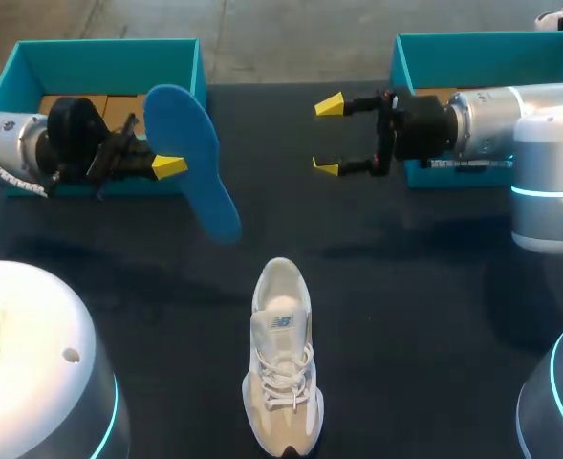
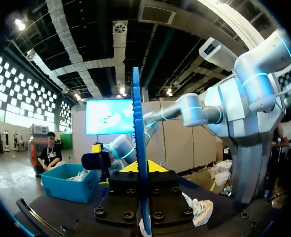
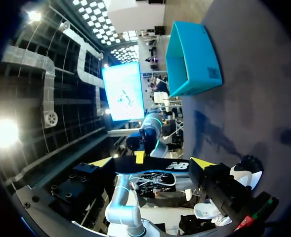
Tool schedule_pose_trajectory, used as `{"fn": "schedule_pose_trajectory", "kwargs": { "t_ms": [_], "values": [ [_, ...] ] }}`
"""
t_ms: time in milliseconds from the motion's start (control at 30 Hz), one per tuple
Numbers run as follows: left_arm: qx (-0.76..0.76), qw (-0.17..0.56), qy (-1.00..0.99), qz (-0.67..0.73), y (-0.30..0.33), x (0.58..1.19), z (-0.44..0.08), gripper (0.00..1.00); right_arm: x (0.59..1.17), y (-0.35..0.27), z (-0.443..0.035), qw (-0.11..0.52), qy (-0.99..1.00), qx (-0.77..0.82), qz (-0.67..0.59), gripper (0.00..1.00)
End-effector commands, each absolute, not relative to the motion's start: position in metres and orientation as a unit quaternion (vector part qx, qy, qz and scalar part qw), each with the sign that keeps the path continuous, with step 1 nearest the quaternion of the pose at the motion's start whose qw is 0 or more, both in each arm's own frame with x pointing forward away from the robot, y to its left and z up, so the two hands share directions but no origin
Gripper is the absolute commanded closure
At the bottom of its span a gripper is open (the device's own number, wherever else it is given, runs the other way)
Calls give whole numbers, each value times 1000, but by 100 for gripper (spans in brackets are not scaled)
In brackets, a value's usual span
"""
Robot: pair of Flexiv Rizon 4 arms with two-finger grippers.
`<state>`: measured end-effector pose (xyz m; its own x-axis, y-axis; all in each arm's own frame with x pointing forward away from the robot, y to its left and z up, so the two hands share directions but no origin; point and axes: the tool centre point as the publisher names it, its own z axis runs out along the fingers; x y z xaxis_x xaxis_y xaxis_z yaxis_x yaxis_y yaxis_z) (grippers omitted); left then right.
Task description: Take the shoe out of the shoebox, open the shoe tongue, remove and reinsert the insole, then place the shoe into the shoebox
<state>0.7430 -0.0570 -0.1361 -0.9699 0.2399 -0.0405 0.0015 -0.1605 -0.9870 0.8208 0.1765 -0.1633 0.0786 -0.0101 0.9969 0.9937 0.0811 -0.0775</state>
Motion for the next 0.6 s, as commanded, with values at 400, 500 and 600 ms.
{"fn": "schedule_pose_trajectory", "kwargs": {
  "t_ms": [400, 500, 600],
  "values": [
    [192, 395, -538, 720, -57, 746, -140, 100, 820, 177, -163, 542, -496, -496, -463, 0],
    [271, 443, -487, 702, -61, 753, -143, 100, 820, 177, -163, 542, -496, -496, -463, 0],
    [342, 468, -447, 682, -64, 756, -141, 100, 820, 177, -163, 542, -496, -496, -463, 0]
  ]
}}
